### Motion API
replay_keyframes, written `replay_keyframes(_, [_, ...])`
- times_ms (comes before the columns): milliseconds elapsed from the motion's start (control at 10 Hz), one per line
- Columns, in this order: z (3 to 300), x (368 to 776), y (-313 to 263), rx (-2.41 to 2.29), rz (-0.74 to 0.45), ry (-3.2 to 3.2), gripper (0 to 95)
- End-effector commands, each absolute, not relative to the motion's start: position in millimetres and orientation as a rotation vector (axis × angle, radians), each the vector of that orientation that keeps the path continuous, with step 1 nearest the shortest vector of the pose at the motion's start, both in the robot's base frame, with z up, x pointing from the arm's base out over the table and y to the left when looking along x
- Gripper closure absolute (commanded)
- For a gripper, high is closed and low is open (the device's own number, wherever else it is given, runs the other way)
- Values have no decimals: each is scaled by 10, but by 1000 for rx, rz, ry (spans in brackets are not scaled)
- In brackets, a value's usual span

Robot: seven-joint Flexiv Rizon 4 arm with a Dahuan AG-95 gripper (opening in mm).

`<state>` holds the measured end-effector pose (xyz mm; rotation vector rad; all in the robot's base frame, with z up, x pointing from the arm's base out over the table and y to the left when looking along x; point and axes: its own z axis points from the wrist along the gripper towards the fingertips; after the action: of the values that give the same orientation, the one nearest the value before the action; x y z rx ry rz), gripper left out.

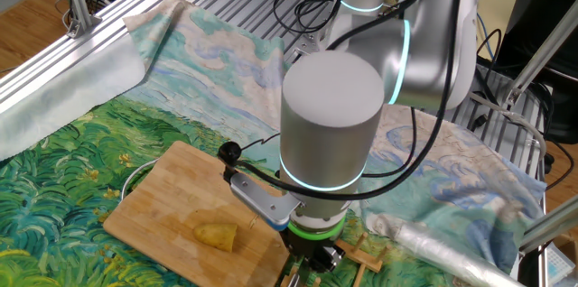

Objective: Chop the potatoes

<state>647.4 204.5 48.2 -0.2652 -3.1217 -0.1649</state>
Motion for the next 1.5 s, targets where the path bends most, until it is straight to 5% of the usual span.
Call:
replay_keyframes(100, [458, 6477, 2044, -267, -179, -3119, 760])
replay_keyframes(1100, [289, 6501, 2077, -258, -182, -3126, 760])
replay_keyframes(1200, [287, 6502, 2077, -246, -181, -3127, 950])
replay_keyframes(1500, [295, 6502, 2077, -249, -192, -3127, 950])
